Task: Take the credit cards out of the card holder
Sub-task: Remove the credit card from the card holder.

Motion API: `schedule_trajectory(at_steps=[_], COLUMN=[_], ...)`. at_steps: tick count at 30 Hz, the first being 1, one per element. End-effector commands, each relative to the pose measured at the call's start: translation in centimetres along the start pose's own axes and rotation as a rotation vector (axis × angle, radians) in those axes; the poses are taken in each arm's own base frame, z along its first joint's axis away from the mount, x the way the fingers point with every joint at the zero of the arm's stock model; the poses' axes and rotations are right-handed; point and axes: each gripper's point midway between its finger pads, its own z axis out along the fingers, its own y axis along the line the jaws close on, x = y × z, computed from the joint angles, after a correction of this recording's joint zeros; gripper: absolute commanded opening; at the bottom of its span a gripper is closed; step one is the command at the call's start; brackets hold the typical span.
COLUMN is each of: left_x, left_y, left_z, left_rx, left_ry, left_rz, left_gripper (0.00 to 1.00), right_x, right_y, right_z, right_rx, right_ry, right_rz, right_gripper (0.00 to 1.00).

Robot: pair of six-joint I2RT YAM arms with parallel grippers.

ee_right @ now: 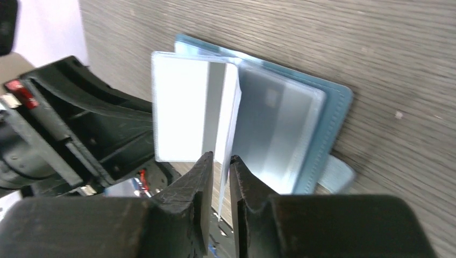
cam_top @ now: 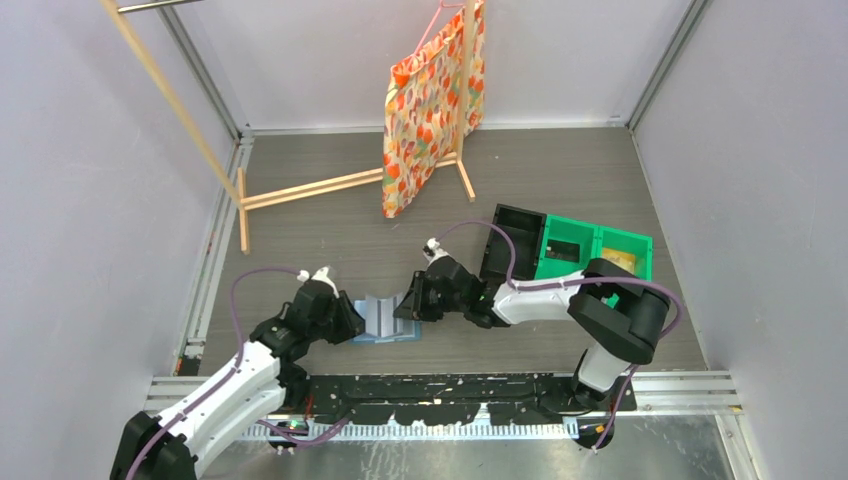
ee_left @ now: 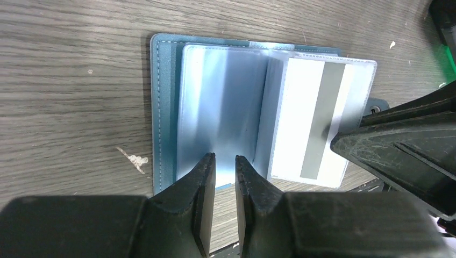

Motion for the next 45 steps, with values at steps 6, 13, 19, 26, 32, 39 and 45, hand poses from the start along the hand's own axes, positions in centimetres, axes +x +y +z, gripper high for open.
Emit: schedule_trajectory(at_steps=[6, 13, 19, 26, 32, 39, 45], left_x=[-1.0, -1.2, -1.0, -1.5, -3.2, -4.1, -3.0], left_y=[-0.6, -1.0, -0.7, -0.1, 3.9, 4.8, 2.4], left_z=[-0.7, -0.7, -0.5, -0.7, -3.2, -4.6, -3.1], left_rx=[0.0, 0.017, 0.003, -0.039, -0.3, -0.339, -0.19], left_ry=[-0.028, -0.035, -0.025, -0.049, -0.155, -0.243, -0.167], left_rz=[0.017, 0.016, 0.014, 0.001, -0.062, -0.134, -0.111], left_gripper=[0.22, 0.23, 0.23, 0.23, 0.23, 0.31, 0.74], right_x=[-0.7, -1.7, -3.5, -1.4, -0.1, 0.2, 0.7], right_y=[-1.6, -2.1, -1.9, 2.3, 2.4, 1.0, -0.3], right_z=[-1.4, -2.1, -3.6, -1.2, 2.1, 3.4, 3.8], right_rx=[0.105, 0.153, 0.223, 0.166, 0.178, 0.245, 0.27], right_ry=[-0.036, -0.084, -0.17, -0.083, -0.008, 0.013, 0.025], right_rz=[-0.091, -0.11, -0.167, -0.279, -0.258, -0.257, -0.24], right_gripper=[0.3, 0.33, 0.41, 0.27, 0.22, 0.22, 0.22])
